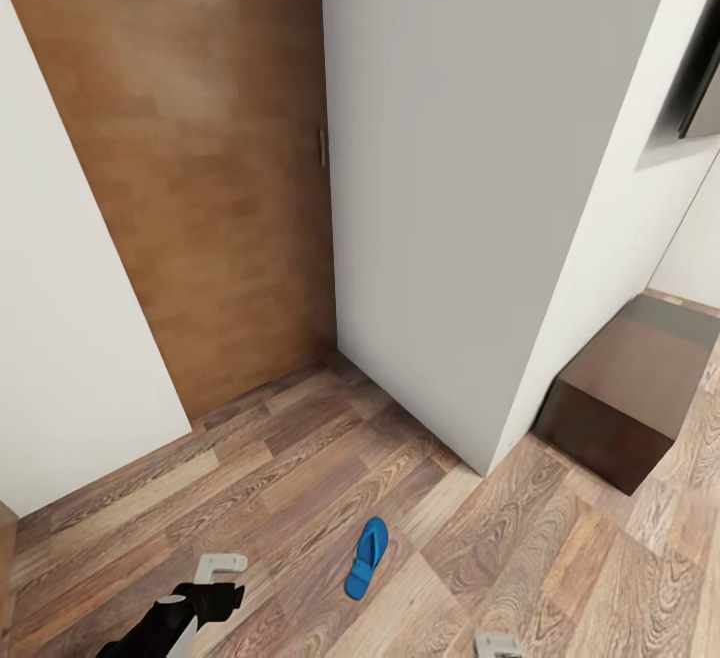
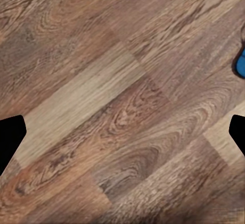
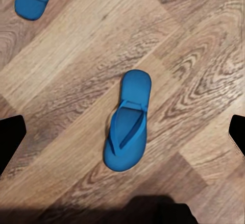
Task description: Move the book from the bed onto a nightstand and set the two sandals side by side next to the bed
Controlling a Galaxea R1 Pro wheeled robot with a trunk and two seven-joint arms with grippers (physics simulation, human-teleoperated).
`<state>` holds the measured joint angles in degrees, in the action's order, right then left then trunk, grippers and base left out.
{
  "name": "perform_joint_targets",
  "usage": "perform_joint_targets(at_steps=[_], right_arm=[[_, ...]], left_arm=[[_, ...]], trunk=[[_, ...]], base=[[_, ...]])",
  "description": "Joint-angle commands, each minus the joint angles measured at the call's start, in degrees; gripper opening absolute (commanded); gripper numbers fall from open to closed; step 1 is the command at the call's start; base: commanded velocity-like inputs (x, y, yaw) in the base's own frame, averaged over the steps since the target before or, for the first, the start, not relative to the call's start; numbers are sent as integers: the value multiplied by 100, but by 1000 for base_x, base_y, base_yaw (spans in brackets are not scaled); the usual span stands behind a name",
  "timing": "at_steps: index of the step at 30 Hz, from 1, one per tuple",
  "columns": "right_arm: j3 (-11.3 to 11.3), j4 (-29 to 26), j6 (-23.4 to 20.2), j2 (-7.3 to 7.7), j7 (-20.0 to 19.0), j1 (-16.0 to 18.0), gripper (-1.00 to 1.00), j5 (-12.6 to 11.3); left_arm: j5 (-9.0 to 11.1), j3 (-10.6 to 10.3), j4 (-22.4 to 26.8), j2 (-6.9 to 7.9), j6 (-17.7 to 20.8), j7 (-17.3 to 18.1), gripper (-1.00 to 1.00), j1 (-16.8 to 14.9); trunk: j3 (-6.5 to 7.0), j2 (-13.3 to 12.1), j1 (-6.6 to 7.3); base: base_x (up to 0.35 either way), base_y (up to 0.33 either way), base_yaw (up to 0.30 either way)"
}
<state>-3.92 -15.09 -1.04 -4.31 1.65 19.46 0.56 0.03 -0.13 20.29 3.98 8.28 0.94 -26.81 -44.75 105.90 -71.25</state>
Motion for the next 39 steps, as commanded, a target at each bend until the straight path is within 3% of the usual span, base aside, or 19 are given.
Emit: perform_joint_targets(at_steps=[1, 12, 21, 39], right_arm=[[-41, -4, -16, -4, 18, 31, 100, 3], [-47, -3, -409, -7, 485, 214, 100, -3], [-47, -2, -653, -13, 525, 292, 100, -10], [-47, -4, -695, -20, 582, 404, 100, -18]], left_arm=[[1, 2, 16, 1, 31, 8, 100, 2], [2, 3, 27, 10, -116, 3, 100, 11], [1, 5, 27, 17, -223, 6, 100, 15], [5, 4, 27, 24, -247, 12, 100, 18]], trunk=[[-24, 44, -22], [-221, 485, -263], [-383, 846, -461], [-706, 1568, -856]], base=[[0, 0, 0], [0, 0, 0], [0, 0, 0], [0, 0, 0]])
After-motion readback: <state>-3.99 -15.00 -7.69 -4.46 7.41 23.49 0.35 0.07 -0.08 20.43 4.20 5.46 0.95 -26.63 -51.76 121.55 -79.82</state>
